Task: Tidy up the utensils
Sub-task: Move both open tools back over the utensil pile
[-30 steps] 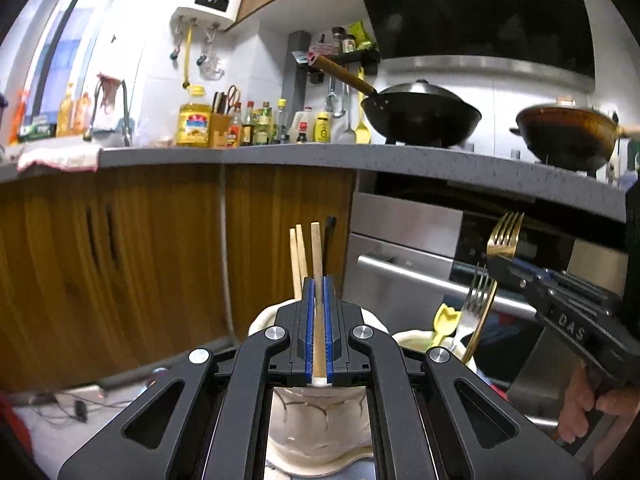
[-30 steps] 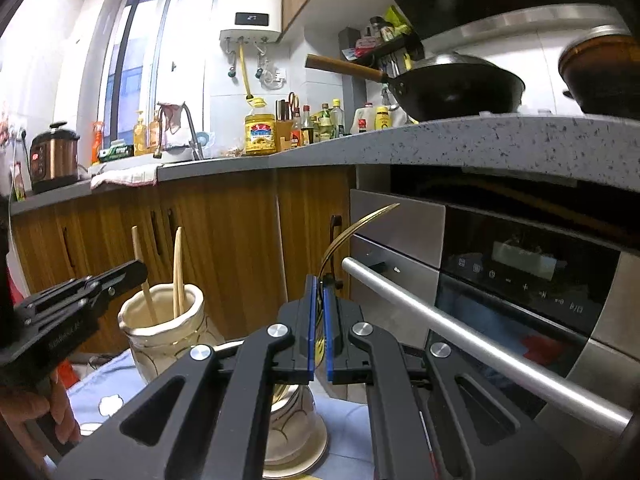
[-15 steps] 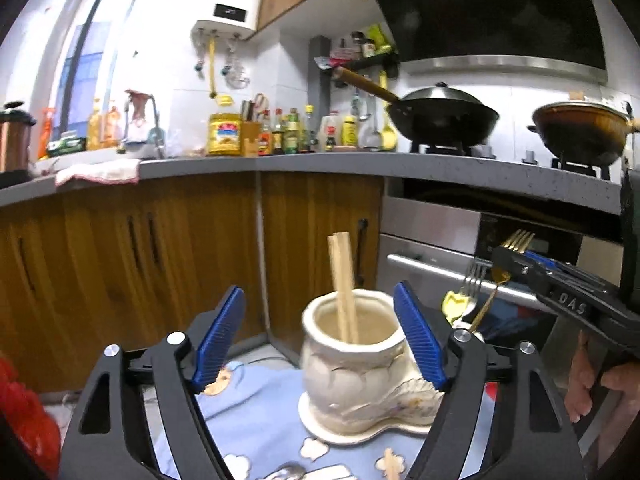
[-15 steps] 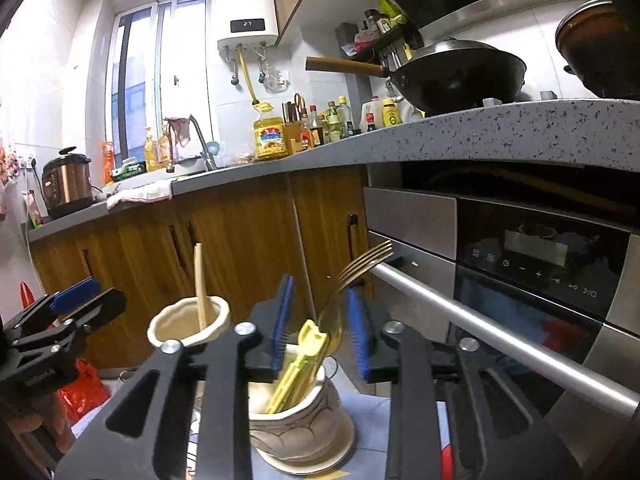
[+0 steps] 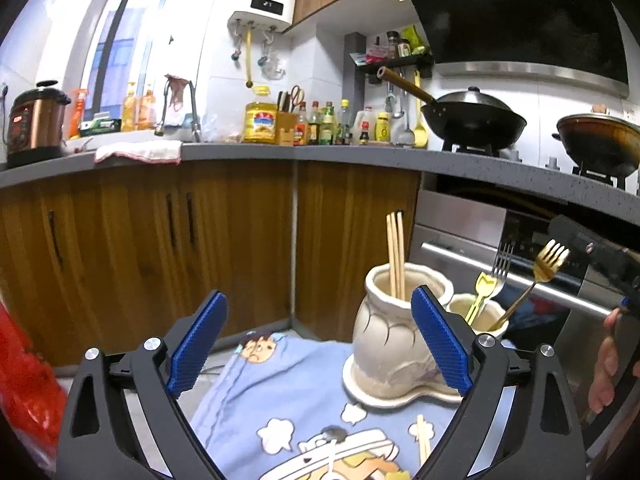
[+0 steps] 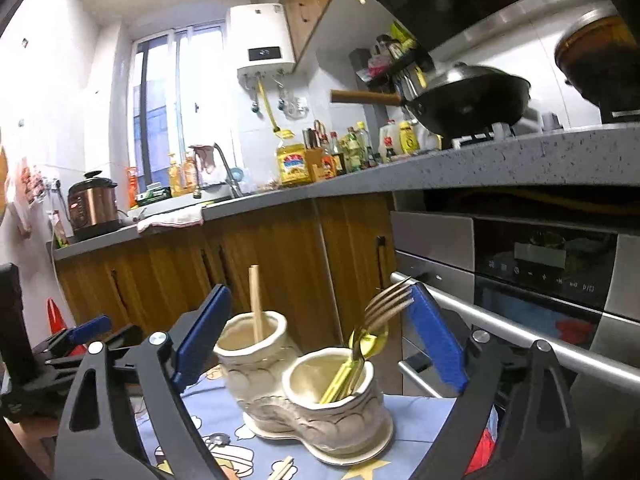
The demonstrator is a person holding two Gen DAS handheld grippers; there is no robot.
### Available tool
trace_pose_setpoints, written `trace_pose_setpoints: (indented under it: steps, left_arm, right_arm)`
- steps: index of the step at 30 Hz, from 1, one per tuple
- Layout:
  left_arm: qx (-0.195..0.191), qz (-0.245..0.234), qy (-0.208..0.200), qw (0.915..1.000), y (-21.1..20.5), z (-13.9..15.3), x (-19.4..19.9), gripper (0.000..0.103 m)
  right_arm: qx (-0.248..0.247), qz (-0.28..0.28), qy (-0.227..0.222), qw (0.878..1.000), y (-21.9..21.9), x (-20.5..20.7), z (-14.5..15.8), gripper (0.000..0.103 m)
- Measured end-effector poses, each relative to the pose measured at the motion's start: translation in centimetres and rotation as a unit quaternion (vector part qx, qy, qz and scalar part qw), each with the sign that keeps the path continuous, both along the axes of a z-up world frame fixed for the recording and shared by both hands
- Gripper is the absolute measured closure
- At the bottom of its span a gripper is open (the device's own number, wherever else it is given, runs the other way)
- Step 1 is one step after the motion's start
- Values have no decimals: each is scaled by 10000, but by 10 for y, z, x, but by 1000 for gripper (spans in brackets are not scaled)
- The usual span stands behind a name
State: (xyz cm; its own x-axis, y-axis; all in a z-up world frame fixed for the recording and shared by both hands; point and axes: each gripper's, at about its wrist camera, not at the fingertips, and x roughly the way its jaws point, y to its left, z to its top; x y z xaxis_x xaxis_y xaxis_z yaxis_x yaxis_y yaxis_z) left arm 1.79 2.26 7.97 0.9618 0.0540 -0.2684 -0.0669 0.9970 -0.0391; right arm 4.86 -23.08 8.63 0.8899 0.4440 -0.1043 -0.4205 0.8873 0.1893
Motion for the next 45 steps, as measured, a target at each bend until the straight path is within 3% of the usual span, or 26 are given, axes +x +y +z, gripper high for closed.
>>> trace_pose_setpoints:
  steps: [12,19,28,35,41,45]
  left_arm:
    - [-40,78,88,9999,9,-6,-6,10]
    - [41,-29,91,9999,7,-8,-7,9]
    - [58,-265,210,9994,11,-11,-8,7]
    - [117,-449,605,9971,12,-23,-6,7]
    - [656,-439,1064,9912,-3,-52,-4,7]
    - [150,-457,1009,9937,12,-70,-5,7]
  right_arm:
    - [-119,130,64,9998,11,2,-2,12]
    - [-184,253,71,9995,18,-7,-3,5]
    - [-476,231,168,9985,33,-21,-10,5]
    - [-465,260,466,9975,26,-21,-22,5]
    - [-551,408,940,9932,24,-23,-45,5]
    - [-802,561,1187,9881,36,-28,-61,5]
